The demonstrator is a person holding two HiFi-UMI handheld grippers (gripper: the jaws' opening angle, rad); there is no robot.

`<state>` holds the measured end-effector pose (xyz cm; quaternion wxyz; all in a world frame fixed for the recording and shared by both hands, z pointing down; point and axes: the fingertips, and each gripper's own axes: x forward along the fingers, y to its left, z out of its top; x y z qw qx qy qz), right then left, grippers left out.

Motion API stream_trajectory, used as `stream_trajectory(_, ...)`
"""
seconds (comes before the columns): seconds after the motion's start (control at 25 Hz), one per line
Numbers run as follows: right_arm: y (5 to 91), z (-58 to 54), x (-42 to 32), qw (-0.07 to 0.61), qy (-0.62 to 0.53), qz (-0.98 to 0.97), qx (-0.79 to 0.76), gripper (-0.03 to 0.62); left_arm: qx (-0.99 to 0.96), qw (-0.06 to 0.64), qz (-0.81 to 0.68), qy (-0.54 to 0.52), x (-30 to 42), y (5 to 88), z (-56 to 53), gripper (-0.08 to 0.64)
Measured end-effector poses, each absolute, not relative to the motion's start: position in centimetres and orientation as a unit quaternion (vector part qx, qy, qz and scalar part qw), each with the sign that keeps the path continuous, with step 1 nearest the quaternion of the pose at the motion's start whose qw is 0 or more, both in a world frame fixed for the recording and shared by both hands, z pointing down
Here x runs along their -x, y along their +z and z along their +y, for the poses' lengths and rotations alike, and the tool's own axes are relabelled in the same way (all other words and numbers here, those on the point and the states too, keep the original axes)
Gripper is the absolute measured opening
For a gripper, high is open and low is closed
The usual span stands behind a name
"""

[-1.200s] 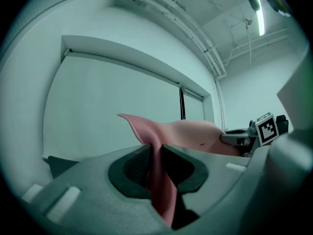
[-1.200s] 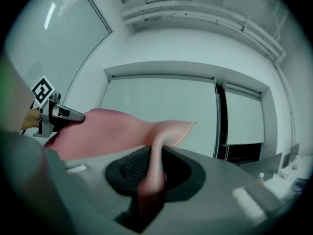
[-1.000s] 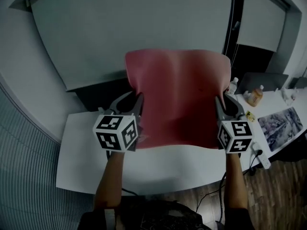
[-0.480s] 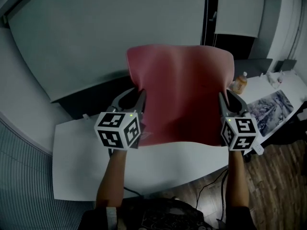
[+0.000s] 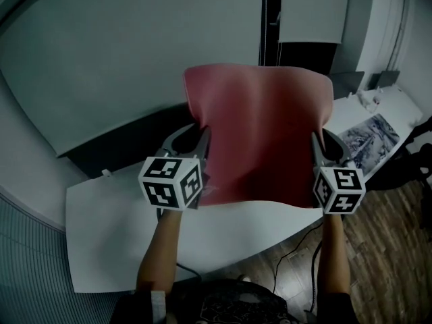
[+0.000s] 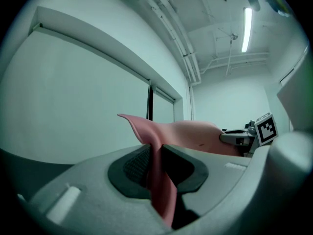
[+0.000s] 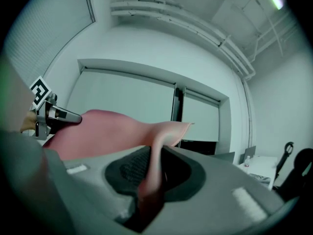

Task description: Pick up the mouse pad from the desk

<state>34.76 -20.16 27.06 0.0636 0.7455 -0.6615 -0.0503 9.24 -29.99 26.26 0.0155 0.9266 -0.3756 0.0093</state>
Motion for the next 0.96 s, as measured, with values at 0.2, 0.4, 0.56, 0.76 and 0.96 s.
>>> stream_trajectory(0.2, 26.8, -18.7, -36.0, 0.064, -0.051, -0.648, -0.757, 0.083, -0.933, 0.017, -0.359, 0.012, -11.1, 26.3, -29.4, 0.075)
stream_trajectory(0.4, 27.0, -17.3, -37.1, 0.066, -0.051, -0.637, -0.767, 0.083, -0.938, 0.018, -0.346, 0.010, -12.3, 26.4, -28.9, 0.075)
stream_trajectory(0.56, 26.8, -16.7, -37.3, 0.067, -0.051, -0.631, -0.772, 0.083, -0.940, 0.019, -0.340, 0.012, -12.6, 26.5, -28.7, 0.075)
stream_trajectory(0.76, 27.1, -16.1, -37.4, 0.067, -0.052, -0.627, -0.775, 0.083, -0.942, 0.018, -0.335, 0.012, -13.0, 26.8, -28.2, 0.075)
stream_trajectory(0.96, 27.0, -15.6, -37.7, 0.068, -0.051, -0.626, -0.775, 0.083, -0.942, 0.020, -0.334, 0.014, -13.2, 26.9, -27.8, 0.075)
